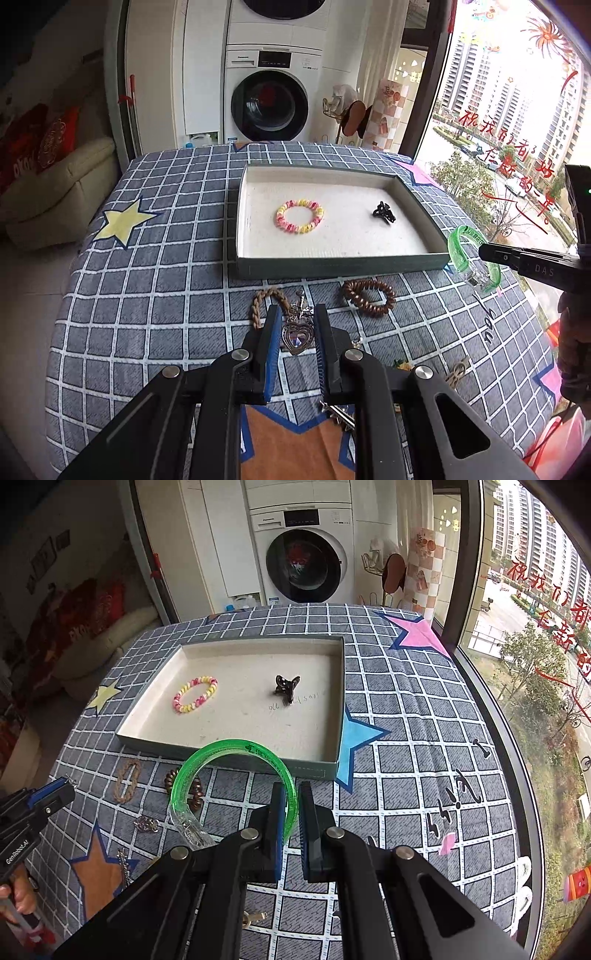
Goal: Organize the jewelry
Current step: 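Lower the keychain onto the beaded bracelet while the right places the bangle around the claw clip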
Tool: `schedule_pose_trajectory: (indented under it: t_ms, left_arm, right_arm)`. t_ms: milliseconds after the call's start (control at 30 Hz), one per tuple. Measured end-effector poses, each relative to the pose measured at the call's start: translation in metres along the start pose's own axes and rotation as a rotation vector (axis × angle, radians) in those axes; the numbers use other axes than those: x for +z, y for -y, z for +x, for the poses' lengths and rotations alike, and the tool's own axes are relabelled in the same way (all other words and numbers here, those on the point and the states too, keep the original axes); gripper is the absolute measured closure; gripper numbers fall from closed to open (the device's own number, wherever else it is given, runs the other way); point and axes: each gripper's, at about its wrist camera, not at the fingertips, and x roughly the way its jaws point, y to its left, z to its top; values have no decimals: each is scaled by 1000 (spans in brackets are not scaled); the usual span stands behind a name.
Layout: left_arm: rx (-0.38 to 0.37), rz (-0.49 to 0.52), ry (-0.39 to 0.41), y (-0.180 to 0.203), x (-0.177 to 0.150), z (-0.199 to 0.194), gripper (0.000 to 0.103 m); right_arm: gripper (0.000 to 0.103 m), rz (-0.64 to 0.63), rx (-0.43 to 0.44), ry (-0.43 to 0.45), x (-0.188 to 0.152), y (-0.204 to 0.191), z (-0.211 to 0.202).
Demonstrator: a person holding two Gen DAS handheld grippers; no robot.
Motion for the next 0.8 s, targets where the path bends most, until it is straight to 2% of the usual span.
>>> schedule_pose_trajectory:
  t_ms: [200,500,800]
  left_arm:
    - [13,11,12,3,35,20,73]
    - [41,-8,9,2,83,71,73]
    - [83,11,-42,6,106,132,73]
  right_arm:
    - [95,-2,10,8,32,-1,10]
    - [95,3,-16,-15,77,1,54]
    - [96,20,-36,-45,103,3,103]
